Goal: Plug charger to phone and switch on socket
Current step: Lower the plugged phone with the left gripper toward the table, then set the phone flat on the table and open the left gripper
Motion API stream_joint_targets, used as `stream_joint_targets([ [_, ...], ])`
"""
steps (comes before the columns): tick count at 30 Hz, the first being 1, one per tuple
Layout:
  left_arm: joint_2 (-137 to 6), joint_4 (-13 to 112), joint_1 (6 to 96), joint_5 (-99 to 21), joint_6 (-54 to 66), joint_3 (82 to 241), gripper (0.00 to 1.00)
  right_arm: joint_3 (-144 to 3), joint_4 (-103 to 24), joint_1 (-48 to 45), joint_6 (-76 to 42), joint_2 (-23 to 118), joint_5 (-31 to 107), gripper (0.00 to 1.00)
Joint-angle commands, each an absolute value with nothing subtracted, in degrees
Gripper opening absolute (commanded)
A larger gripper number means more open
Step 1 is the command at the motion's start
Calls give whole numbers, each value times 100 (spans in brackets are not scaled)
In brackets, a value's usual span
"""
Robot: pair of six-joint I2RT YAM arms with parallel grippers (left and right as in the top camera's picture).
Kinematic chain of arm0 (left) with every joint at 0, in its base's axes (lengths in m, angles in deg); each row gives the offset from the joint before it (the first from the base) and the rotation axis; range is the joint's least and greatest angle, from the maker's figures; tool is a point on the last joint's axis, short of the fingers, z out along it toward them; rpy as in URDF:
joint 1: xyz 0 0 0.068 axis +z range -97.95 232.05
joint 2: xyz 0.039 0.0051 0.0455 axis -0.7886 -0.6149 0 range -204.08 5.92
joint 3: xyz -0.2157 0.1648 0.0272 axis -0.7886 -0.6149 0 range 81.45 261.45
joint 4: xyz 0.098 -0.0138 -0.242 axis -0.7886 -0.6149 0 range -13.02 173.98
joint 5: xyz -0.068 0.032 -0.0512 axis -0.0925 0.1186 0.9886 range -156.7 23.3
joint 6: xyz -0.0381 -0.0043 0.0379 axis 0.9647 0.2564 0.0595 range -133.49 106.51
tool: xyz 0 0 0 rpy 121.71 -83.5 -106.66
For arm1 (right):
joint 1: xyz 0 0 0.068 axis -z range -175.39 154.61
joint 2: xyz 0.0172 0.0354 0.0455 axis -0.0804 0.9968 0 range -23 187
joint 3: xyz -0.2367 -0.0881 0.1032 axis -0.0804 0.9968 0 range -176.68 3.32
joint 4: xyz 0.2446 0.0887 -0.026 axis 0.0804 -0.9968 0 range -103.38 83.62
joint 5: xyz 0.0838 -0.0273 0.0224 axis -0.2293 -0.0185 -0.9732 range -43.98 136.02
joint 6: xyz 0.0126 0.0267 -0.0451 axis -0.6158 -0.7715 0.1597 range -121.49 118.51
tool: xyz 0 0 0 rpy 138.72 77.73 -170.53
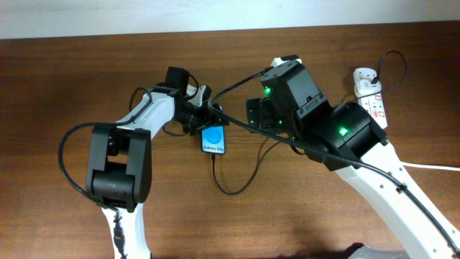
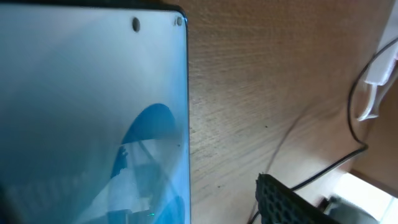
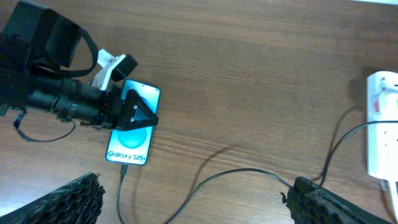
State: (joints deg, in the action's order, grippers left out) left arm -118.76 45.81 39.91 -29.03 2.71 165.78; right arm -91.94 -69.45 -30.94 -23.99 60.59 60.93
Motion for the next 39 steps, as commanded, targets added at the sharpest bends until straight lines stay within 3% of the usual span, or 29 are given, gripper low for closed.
stream_joint_targets([
  [1,-12491,4417,4059,-4916,225,16204,77,-9249,-7004,-3057,-2493,6070,5905,98],
  [5,-12491,4421,4059,-4918,225,16204,88,-9249,-7021,-3057,-2493,6074,5907,98],
  [15,-12491,4399,4059,-5067,225,16204,100,-9249,-7026,-3057,-2493,6074,5907,99],
  [39,-12491,3973,4061,-5305,225,16204,99,-9249,-7048,-3061,-2491,6074,5518,98],
])
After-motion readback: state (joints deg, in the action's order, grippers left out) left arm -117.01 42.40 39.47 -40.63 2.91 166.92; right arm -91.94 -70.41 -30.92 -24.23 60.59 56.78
